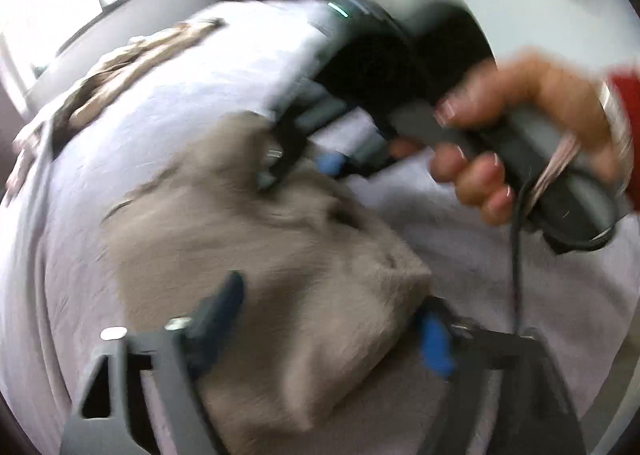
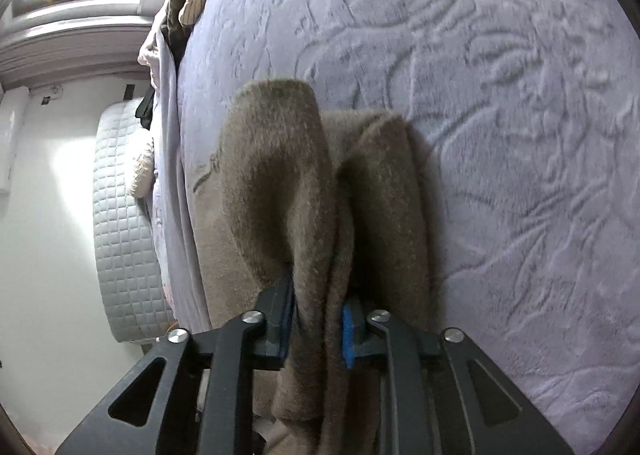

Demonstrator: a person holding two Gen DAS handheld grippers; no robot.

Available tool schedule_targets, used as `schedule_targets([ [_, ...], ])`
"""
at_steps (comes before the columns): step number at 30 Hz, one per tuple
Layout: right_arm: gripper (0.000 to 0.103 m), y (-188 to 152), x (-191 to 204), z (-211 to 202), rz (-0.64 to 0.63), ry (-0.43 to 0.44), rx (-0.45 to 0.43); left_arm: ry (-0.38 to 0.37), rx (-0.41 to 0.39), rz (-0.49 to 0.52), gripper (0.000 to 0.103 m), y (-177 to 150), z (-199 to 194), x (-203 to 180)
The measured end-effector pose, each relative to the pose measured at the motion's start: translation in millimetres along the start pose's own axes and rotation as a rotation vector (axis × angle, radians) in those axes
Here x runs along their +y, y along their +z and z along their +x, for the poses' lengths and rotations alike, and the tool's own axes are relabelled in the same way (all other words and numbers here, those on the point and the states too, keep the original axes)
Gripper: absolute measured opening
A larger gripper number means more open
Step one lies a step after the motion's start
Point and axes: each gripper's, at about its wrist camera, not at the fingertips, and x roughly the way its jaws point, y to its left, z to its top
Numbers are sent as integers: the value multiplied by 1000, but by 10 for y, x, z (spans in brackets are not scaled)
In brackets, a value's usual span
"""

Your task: Fold small clothes

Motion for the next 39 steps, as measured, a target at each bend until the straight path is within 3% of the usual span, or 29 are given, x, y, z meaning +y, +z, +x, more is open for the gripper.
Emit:
schedule_targets([
  [3, 37, 5, 13, 36, 37, 27, -11, -32, 10, -53, 84, -61, -152, 229],
  [4, 34, 1, 41, 51, 28, 11, -16, -27, 12, -71, 84, -86, -207, 346],
  [5, 16, -15, 119, 76, 1, -26, -21, -22, 13, -87, 84, -93, -235, 425],
  [6, 14, -51, 186, 72, -29, -56, -27, -11, 17, -116, 84, -101, -260, 546],
  [11, 13, -192, 508, -109, -157, -131, -75, 54, 45, -362, 84, -103, -157, 1312],
  [14, 14, -216, 395, -10, -176, -237, -47, 81, 94, -481, 84, -85, 112, 1546],
  [15, 14, -207, 328, 20, -160, -224, -50, 89, 112, -493, 84, -101, 198, 1564],
  [19, 22, -191, 244, 20, -127, -177, -84, 107, 166, -474, 84, -178, 453, 1512],
  [22, 34, -246, 258, -71, -137, -226, -91, 123, 207, -447, 84, -236, 590, 1417],
  [24, 34, -321, 215, -219, -110, -240, -99, 111, 208, -469, 84, -278, 571, 1449],
  [27, 39, -543, 177, -461, -73, -244, -108, 92, 220, -488, 84, -296, 568, 1482],
  [29, 58, -816, 117, -617, -26, -209, -122, 94, 222, -478, 84, -270, 552, 1478],
  [31, 62, -1100, 25, -714, 36, -144, -144, 94, 222, -476, 84, -256, 550, 1490],
  [34, 62, -1535, -123, -732, 141, 6, -157, 82, 230, -493, 84, -275, 578, 1514],
  [37, 62, -1658, -151, -563, 181, 40, -138, 96, 241, -476, 84, -224, 531, 1506],
  [38, 52, -1638, -133, -499, 182, 27, -139, 103, 237, -461, 84, -202, 497, 1492],
  [39, 36, -1599, -96, -446, 172, 26, -144, 108, 231, -446, 84, -184, 462, 1476],
])
